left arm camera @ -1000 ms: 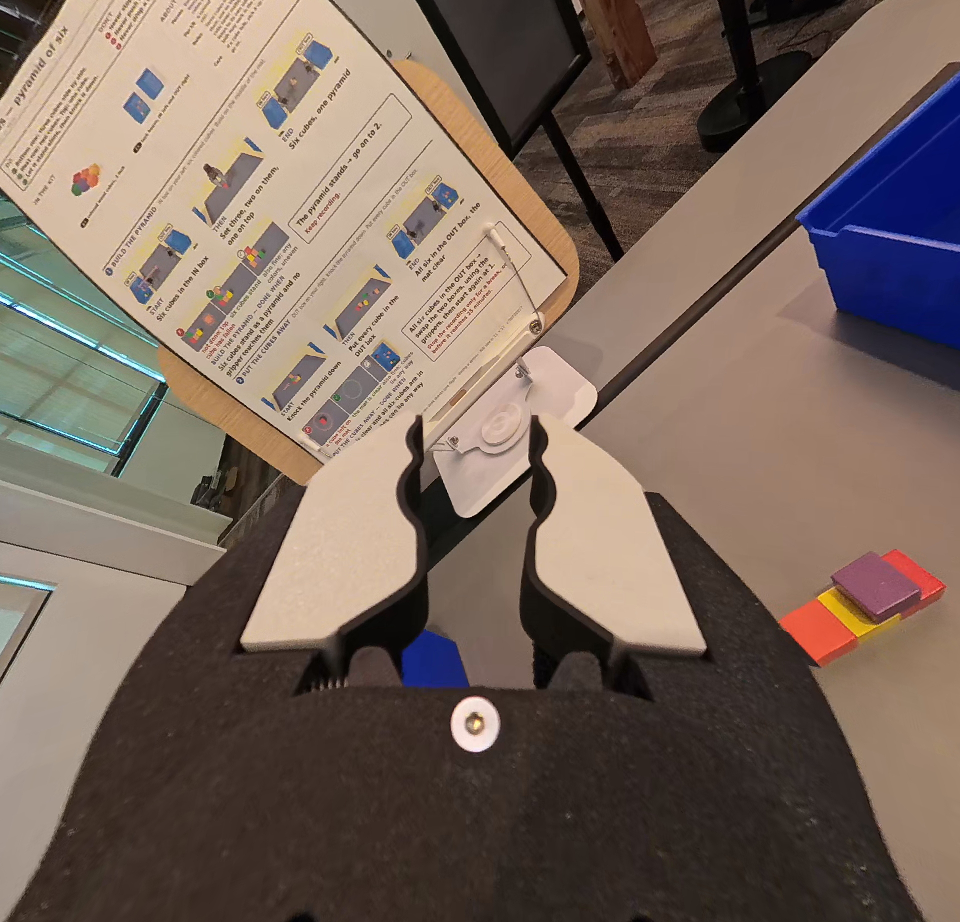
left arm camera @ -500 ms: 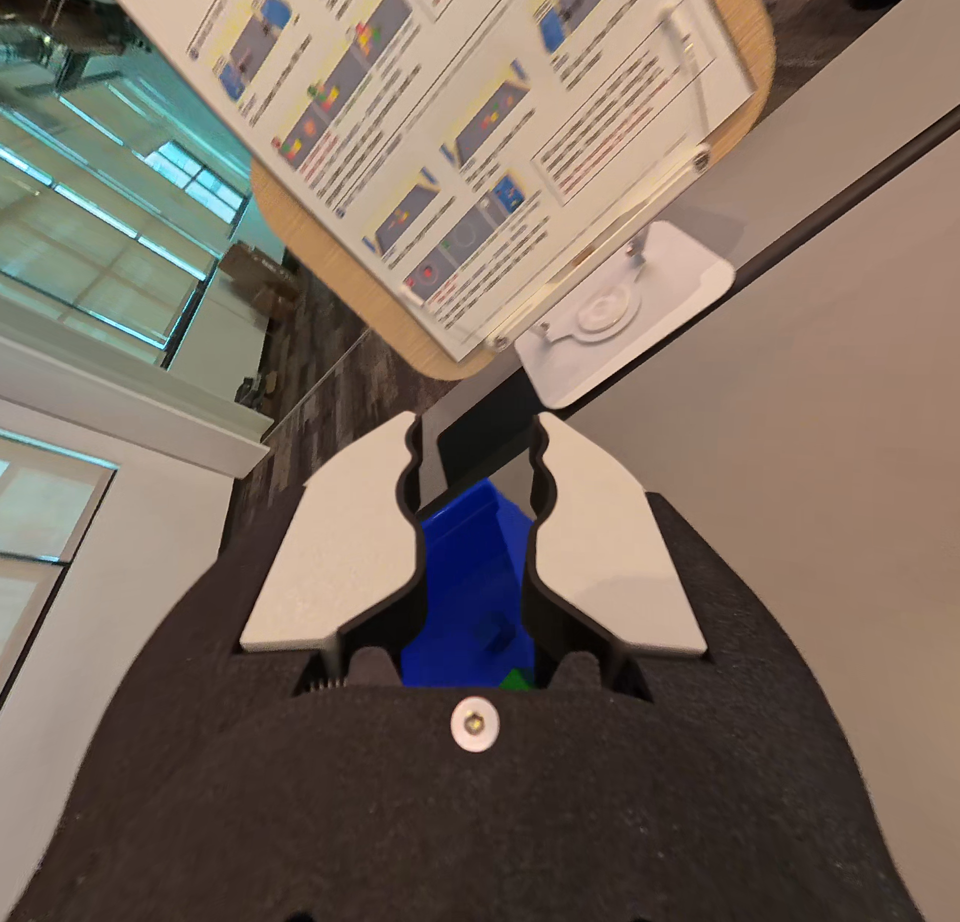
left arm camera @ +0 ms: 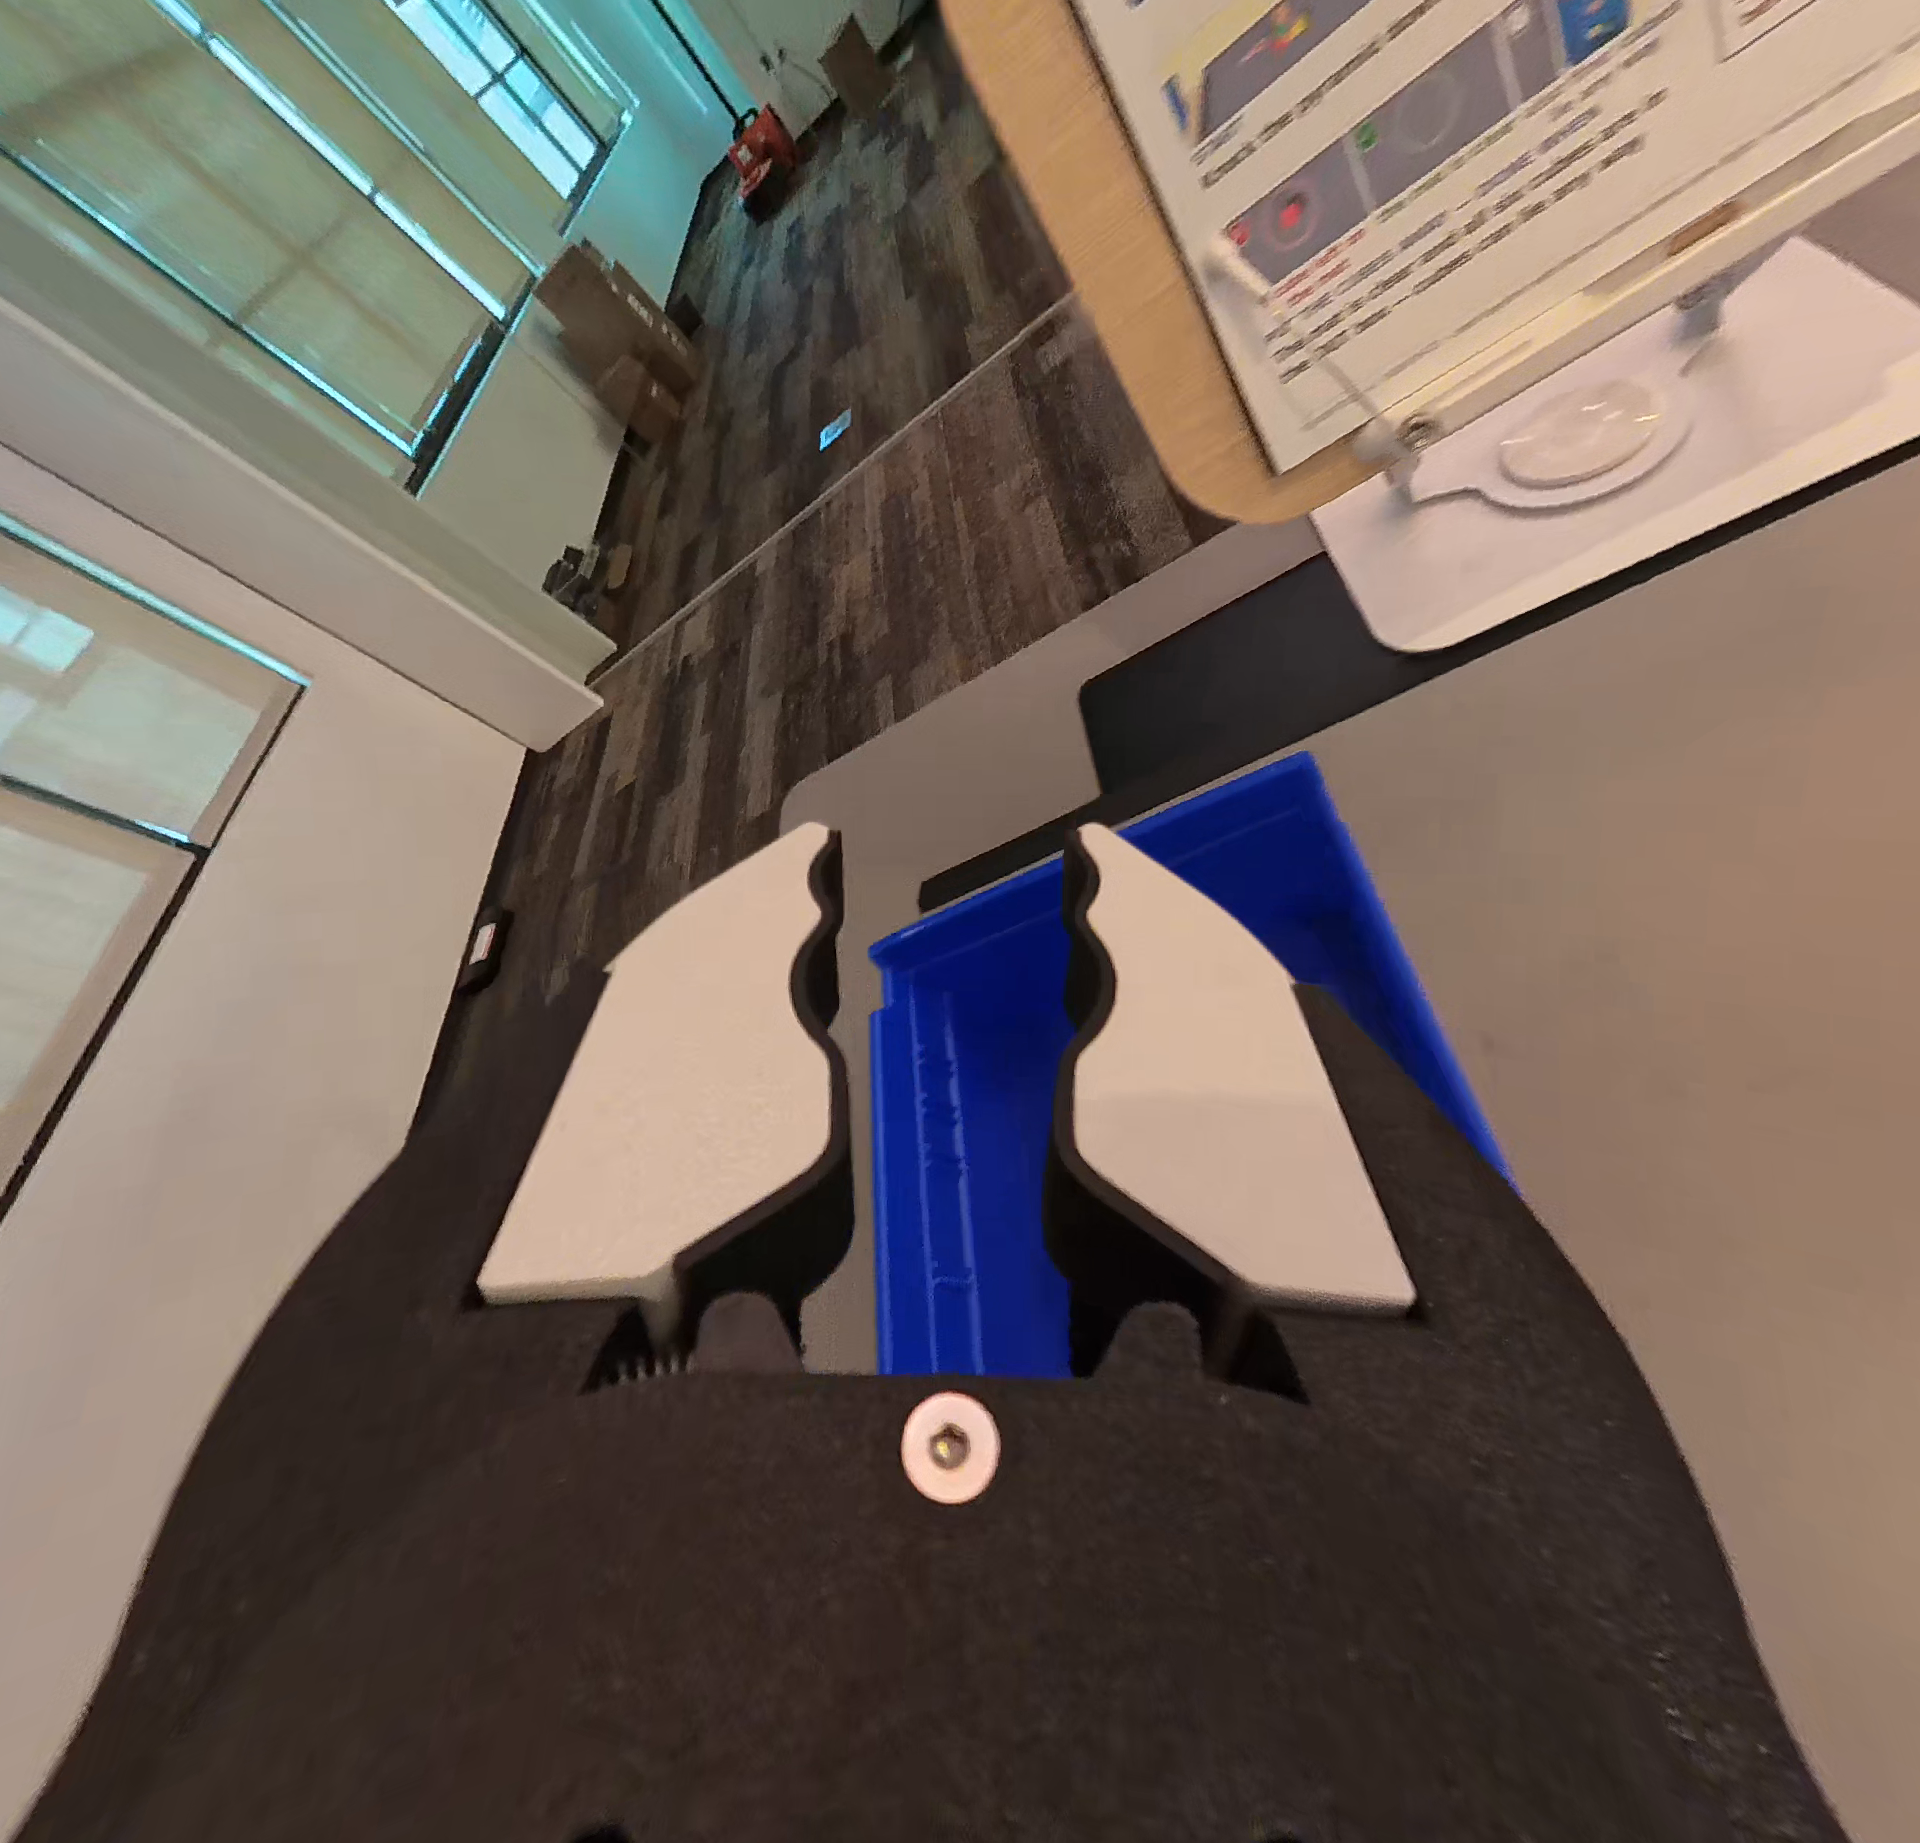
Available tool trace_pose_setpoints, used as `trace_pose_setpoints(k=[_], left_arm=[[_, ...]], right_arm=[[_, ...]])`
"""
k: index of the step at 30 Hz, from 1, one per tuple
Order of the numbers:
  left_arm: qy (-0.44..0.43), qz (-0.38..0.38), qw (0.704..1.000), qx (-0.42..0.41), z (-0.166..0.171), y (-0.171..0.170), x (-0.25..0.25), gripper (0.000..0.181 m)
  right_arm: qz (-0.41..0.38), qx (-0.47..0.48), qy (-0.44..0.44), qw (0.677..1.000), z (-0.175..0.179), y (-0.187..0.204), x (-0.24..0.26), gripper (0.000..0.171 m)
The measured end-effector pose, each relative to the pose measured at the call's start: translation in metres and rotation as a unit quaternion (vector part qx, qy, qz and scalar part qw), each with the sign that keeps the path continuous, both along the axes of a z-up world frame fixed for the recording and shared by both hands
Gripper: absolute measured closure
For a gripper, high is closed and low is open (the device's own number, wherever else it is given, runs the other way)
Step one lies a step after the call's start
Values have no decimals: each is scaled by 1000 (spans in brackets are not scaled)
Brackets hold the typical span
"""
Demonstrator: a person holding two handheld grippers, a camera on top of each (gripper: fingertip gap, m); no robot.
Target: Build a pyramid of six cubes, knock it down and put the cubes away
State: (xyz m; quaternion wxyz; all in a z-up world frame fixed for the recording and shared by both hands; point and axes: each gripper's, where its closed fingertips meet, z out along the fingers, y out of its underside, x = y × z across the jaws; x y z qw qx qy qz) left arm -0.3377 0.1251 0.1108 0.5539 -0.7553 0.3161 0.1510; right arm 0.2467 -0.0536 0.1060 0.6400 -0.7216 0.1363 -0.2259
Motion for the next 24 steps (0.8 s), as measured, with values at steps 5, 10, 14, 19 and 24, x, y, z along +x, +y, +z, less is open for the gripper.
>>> trace_pose_setpoints(k=[5, 10, 14, 19, 24], left_arm=[[-23, 15, 998, -52, -5, 11, -48, 139], [-41, -2, 988, -150, -31, 15, -79, 134], [15, -88, 969, -231, -65, 7, -82, 140], [125, -146, 922, -335, -133, -9, -82, 140], [120, -222, 878, -406, -186, -25, -43, 141]], right_arm=[[-1, -9, 14, 1000, -6, -2, 9, 103], [-5, -10, 21, 1000, -8, -6, 15, 103], [1, -8, 33, 999, -9, -8, 18, 103], [10, -8, 36, 999, -10, -6, 20, 103], [10, -14, 39, 999, -13, -6, 23, 103]])
